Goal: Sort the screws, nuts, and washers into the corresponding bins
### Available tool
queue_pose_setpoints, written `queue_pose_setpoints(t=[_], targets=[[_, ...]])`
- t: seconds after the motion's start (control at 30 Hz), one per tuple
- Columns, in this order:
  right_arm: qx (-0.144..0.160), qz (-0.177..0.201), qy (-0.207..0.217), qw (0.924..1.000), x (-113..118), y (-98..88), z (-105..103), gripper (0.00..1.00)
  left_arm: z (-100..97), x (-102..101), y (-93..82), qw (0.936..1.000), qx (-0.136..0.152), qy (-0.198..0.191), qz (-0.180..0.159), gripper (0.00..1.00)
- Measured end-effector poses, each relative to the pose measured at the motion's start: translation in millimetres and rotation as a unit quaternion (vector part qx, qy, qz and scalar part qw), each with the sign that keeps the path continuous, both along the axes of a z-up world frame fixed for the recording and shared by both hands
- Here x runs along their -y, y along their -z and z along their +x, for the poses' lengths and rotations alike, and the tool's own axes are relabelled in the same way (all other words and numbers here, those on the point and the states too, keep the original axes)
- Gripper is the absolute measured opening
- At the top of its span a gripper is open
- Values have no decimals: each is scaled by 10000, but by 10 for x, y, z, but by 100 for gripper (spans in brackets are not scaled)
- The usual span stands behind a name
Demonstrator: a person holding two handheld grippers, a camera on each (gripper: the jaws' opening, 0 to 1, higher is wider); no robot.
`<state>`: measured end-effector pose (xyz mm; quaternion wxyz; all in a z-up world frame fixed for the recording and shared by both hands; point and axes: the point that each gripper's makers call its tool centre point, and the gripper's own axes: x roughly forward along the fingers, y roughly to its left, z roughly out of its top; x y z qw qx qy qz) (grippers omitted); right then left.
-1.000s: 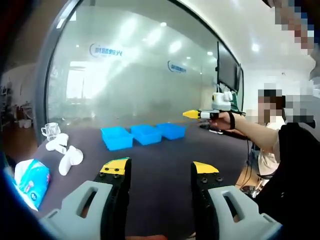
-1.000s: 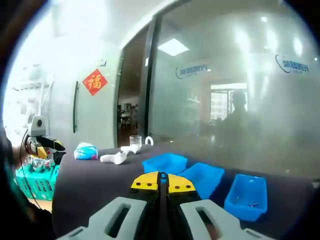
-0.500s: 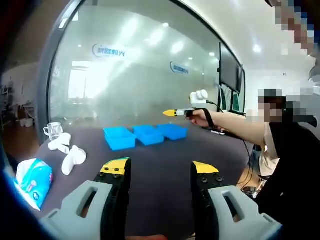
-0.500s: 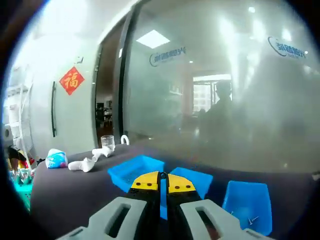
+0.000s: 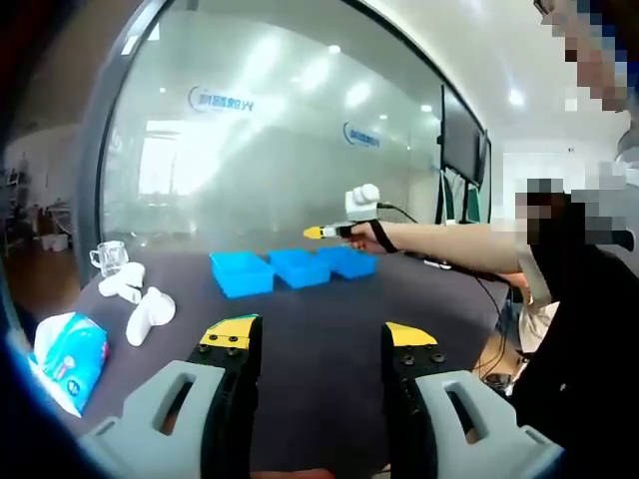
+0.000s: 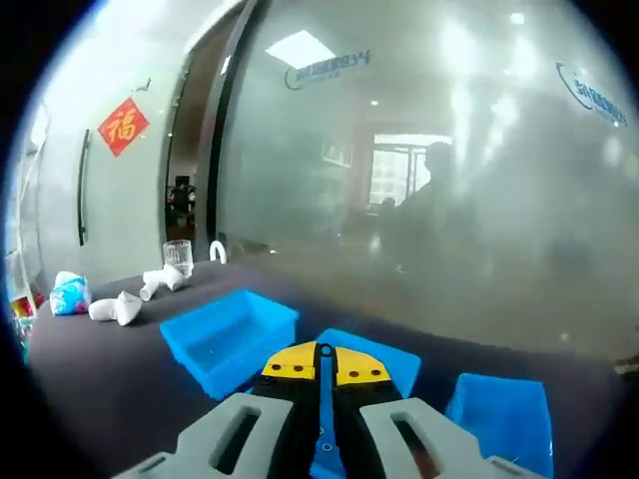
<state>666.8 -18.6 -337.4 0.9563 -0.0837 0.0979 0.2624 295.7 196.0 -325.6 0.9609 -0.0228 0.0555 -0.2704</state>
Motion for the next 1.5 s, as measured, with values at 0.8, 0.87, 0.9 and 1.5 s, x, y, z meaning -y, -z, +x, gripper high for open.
queue_pose_setpoints(t=[0.8, 0.87, 0.9, 1.5], targets=[[334, 109, -252, 9991, -46, -32, -357, 49, 6, 18, -16, 10000, 4, 27, 54, 47], [347, 221, -277, 9988, -14, -52, -482, 48, 16, 20, -25, 10000, 16, 27, 48, 47], [391, 261, -300, 9984, -6, -69, -523, 48, 20, 23, -29, 10000, 23, 30, 44, 47], [1121, 983, -461, 9877, 767, -483, -2170, 47, 88, 217, -19, 9997, 63, 221, 87, 47]])
